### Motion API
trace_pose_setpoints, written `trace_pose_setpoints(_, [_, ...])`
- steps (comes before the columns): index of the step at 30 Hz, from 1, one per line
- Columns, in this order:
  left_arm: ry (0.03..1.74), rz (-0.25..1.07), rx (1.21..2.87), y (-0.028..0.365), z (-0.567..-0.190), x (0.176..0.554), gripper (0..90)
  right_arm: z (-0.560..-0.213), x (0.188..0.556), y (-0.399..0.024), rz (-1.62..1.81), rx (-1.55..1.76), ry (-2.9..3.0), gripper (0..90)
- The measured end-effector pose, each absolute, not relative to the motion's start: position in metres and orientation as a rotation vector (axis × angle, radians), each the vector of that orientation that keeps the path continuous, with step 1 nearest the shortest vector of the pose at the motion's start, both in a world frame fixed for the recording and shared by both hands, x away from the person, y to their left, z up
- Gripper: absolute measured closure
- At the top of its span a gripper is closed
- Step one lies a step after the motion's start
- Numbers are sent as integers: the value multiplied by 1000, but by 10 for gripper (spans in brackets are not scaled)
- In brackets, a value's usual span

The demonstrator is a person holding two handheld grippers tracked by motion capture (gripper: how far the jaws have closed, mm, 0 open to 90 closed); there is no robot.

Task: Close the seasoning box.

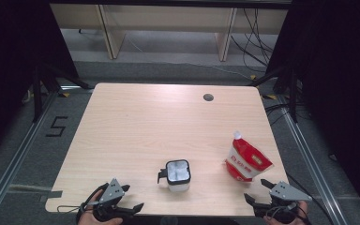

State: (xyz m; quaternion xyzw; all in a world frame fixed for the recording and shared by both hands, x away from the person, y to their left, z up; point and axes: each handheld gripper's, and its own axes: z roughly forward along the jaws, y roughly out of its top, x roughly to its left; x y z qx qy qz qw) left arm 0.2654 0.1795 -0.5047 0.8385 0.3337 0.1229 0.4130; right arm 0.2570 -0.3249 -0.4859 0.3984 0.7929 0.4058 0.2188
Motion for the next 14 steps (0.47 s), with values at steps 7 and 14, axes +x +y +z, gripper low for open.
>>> trace_pose_setpoints(7, [876,295,2090,181,-504,266,187,-488,259,-325,1126,1082,2196,186])
trace_pose_setpoints(14, [896,303,2087,182,-504,267,187,-487,258,-325,1123,1113,2201,189])
